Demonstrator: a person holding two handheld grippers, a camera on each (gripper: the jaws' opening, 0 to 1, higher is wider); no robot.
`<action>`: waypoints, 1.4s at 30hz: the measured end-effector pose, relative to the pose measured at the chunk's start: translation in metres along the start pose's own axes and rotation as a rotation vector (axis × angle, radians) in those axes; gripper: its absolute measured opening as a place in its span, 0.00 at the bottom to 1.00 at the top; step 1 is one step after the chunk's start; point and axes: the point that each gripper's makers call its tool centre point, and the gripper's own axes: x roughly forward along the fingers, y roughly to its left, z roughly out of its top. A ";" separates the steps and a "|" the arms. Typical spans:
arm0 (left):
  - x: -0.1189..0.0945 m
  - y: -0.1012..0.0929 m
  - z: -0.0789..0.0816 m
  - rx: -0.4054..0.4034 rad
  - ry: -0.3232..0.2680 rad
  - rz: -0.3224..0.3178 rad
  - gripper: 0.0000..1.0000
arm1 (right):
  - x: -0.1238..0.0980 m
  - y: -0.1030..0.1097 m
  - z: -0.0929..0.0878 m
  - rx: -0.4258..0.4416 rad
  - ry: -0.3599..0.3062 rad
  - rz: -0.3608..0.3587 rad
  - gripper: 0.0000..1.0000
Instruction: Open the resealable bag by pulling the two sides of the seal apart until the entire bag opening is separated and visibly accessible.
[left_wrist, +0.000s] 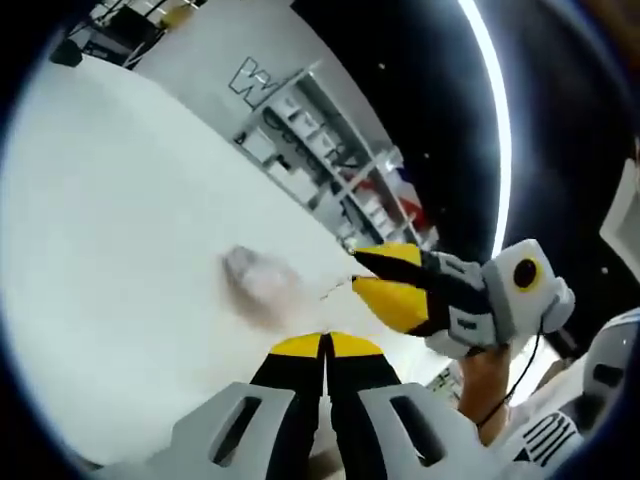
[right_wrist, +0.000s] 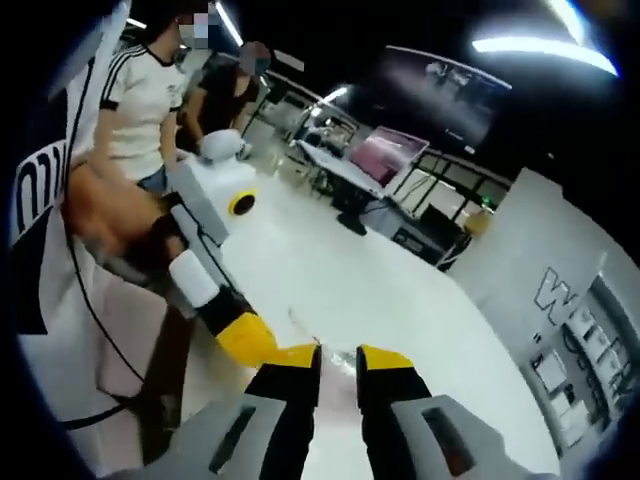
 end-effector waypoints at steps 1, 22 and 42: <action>0.000 0.000 -0.001 0.000 0.003 0.000 0.01 | 0.003 0.005 0.000 -0.014 0.004 0.017 0.13; 0.000 0.002 -0.005 0.000 0.015 0.001 0.01 | 0.004 -0.010 0.015 0.013 -0.079 -0.057 0.09; -0.003 0.000 0.001 0.185 -0.005 0.037 0.02 | 0.015 -0.006 -0.017 0.082 -0.004 -0.182 0.00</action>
